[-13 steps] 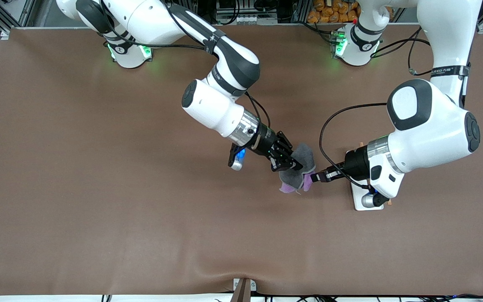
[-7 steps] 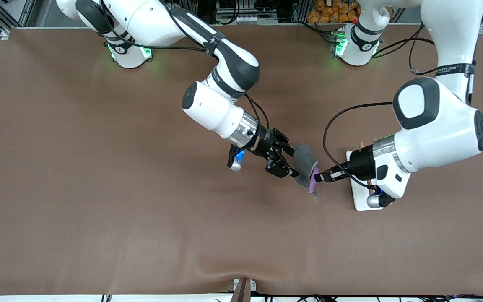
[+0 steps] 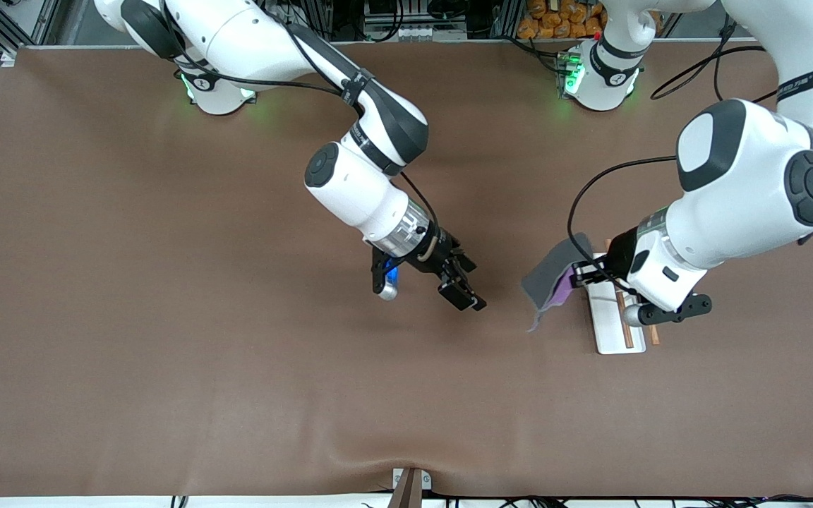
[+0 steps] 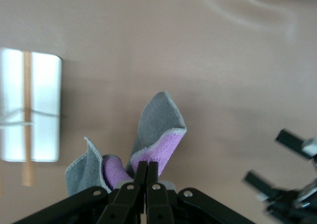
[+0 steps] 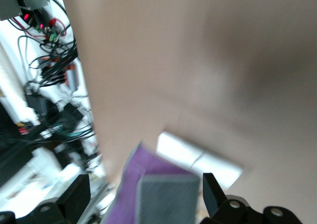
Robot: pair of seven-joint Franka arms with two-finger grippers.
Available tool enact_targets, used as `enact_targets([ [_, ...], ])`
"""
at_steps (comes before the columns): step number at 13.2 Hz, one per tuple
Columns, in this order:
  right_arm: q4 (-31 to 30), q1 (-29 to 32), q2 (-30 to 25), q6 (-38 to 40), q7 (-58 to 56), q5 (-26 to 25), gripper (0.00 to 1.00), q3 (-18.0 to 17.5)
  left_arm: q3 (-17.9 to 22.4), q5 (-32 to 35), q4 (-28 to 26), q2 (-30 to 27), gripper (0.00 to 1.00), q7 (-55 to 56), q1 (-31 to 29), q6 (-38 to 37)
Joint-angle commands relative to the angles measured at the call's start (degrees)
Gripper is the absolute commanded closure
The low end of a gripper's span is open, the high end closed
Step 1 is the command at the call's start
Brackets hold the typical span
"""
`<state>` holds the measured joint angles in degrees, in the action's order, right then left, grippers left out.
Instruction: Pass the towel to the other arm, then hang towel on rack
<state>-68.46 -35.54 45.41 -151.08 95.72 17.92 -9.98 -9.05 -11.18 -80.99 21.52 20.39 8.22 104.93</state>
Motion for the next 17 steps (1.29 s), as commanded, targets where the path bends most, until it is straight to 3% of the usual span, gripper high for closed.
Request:
enact_targets([
  [1, -0.27, 1.87, -1.11, 8.58, -0.35, -10.15, 0.0, -0.65, 0.61, 4.05, -0.31, -0.96, 1.0, -9.27, -1.35, -2.27],
  [3, -0.18, 2.22, -1.46, 12.64, -0.35, -14.91, 0.0, -0.65, 0.61, 4.23, -0.39, -0.61, 1.0, -13.69, -3.73, -2.71],
  [5, -0.18, 4.06, -3.22, 17.21, -3.4, -16.59, 0.0, -0.65, 0.61, 4.23, -0.57, -0.17, 1.0, -14.76, -5.66, -3.24],
  [10, -0.09, 9.6, -5.68, 27.49, -19.4, -16.86, 0.0, -1.09, 0.61, 3.35, -0.83, 1.33, 1.0, -14.06, -8.04, -4.82],
  [17, -0.09, 22.77, -13.06, 47.44, -61.48, -16.6, 0.0, -0.83, 0.61, 3.44, -1.01, 4.22, 1.0, -14.06, -11.02, -4.82],
])
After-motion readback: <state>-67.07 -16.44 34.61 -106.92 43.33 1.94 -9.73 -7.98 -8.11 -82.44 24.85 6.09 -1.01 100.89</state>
